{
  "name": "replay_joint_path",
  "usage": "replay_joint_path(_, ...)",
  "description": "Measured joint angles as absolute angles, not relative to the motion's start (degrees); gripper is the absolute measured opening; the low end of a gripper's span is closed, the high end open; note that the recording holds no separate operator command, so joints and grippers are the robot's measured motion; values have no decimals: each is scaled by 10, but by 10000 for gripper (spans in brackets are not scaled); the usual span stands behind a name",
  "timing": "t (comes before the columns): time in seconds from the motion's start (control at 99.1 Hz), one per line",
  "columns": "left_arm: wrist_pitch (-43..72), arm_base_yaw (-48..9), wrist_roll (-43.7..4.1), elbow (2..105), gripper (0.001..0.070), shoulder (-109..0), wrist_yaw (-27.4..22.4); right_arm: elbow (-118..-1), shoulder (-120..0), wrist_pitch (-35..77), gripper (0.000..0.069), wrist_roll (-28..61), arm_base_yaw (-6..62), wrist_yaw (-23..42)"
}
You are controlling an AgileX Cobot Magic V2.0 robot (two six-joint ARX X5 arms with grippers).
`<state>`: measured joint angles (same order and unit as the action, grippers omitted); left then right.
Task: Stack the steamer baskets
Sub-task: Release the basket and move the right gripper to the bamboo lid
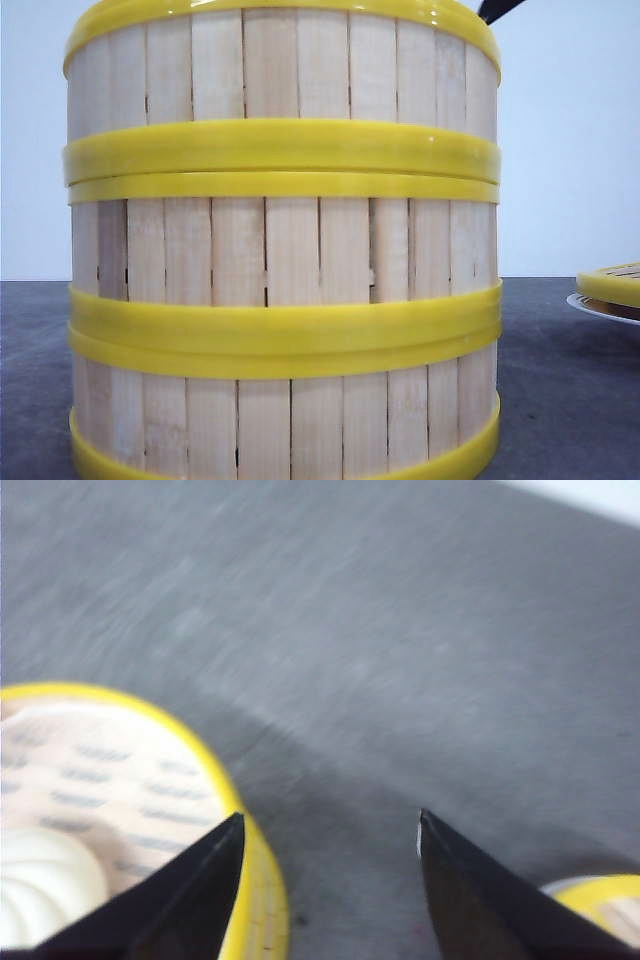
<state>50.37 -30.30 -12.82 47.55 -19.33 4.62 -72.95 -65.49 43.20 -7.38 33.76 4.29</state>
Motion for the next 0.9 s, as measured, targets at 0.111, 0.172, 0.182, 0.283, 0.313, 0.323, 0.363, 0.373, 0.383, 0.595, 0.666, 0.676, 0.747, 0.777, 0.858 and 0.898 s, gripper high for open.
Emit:
replay_joint_path(0.111, 504, -303, -128, 475, 269, -193, 46, -730, -637, 462, 340, -79, 307, 43)
replay_joint_path(0.172, 503, -303, -128, 475, 269, -193, 46, -730, -635, 485, 340, -80, 280, 43)
replay_joint_path(0.182, 503, -303, -128, 475, 269, -193, 46, -730, -635, 489, 340, -80, 275, 43)
replay_joint_path(0.283, 500, -303, -128, 475, 269, -193, 46, -730, -644, 532, 340, -80, 220, 43)
replay_joint_path(0.313, 498, -303, -128, 475, 269, -193, 46, -730, -648, 541, 340, -80, 203, 43)
replay_joint_path(0.323, 498, -303, -128, 475, 269, -193, 46, -730, -649, 544, 340, -80, 198, 43)
replay_joint_path(0.363, 497, -303, -128, 475, 269, -193, 46, -730, -656, 550, 340, -80, 176, 41)
replay_joint_path(0.373, 496, -303, -128, 475, 269, -193, 46, -730, -657, 551, 340, -79, 171, 41)
replay_joint_path(0.383, 495, -303, -128, 475, 269, -193, 46, -730, -659, 552, 340, -80, 166, 40)
replay_joint_path(0.595, 484, -303, -128, 475, 269, -193, 46, -730, -701, 571, 340, -79, 74, 14)
replay_joint_path(0.666, 484, -303, -128, 475, 269, -193, 46, -730, -721, 573, 340, -79, 53, 11)
replay_joint_path(0.676, 484, -303, -128, 475, 269, -193, 46, -730, -723, 573, 340, -79, 50, 11)
replay_joint_path(0.747, 484, -303, -128, 475, 269, -193, 46, -730, -740, 575, 340, -79, 35, 10)
replay_joint_path(0.777, 484, -303, -128, 475, 269, -193, 46, -730, -747, 575, 340, -79, 29, 8)
replay_joint_path(0.858, 484, -303, -128, 475, 269, -193, 46, -730, -764, 575, 340, -79, 13, -1)
replay_joint_path(0.898, 484, -303, -128, 475, 269, -193, 46, -729, -773, 575, 340, -79, 5, -3)
